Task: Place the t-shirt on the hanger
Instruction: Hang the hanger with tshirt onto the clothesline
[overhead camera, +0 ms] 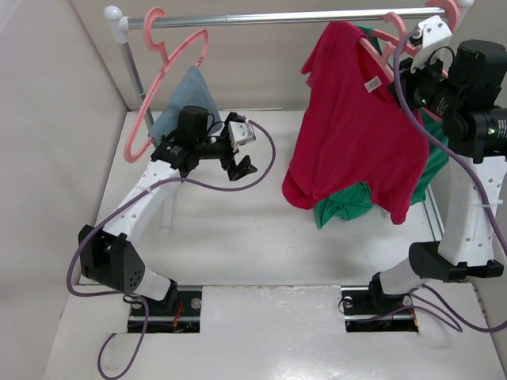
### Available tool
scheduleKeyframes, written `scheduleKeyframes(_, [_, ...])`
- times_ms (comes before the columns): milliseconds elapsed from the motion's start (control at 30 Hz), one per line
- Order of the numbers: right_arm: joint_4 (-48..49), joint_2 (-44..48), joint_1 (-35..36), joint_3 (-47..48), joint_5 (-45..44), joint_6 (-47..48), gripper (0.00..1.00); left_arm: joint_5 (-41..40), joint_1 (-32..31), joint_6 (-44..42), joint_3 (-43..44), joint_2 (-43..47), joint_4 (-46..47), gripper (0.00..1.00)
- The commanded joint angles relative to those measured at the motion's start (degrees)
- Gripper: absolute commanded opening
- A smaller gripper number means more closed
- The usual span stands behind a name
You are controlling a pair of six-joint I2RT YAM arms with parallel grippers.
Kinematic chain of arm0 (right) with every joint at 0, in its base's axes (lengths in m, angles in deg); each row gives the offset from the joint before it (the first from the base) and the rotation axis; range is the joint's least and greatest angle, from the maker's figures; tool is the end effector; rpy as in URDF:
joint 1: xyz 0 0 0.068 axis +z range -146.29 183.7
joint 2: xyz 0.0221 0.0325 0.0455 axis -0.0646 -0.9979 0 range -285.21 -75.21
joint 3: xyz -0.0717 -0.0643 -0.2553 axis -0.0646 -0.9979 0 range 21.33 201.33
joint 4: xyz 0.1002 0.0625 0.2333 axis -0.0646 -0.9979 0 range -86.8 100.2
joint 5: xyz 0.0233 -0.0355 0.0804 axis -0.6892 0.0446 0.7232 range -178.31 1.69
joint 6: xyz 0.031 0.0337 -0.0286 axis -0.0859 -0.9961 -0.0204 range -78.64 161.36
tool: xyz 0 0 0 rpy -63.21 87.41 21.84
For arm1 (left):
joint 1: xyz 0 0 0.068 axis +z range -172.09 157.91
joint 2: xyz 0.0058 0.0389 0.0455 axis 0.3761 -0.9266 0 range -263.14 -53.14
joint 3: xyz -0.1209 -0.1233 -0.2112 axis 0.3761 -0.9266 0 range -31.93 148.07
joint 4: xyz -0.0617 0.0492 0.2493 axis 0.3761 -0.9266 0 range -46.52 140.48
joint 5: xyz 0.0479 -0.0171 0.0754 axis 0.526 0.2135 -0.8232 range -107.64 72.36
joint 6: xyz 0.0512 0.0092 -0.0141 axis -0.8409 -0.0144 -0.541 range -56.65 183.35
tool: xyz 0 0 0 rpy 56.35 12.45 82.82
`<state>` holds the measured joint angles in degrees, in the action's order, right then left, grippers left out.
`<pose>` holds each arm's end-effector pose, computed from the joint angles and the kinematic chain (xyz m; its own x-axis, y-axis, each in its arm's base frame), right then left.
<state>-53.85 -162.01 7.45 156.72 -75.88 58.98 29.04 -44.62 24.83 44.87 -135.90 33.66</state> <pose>0.2261 0.0225 0.5715 -0.1716 -0.3075 -0.9359 -0.3386 0.9105 -0.2371 0.2926 -0.1493 0.3715 0.2697 0.3508 -0.8968 0.9131 0.2025 0.3539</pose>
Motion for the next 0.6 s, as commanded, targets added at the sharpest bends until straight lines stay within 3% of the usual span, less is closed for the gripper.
scheduleKeyframes(0, [10.4,1.4,-1.7,2.5,1.0,-2.4,0.00,0.1,-0.2,0.0,-1.6,3.3,2.1,1.00])
scheduleKeyframes(400, [17.4,-2.2,-4.2,2.3,0.4,-6.3,0.00,-0.4,-0.2,-0.5,-3.9,4.5,2.6,1.00])
scheduleKeyframes(567, [21.4,-1.7,-6.0,-4.4,0.9,-7.6,0.00,-1.0,-0.2,-0.5,-4.5,5.1,3.1,1.00])
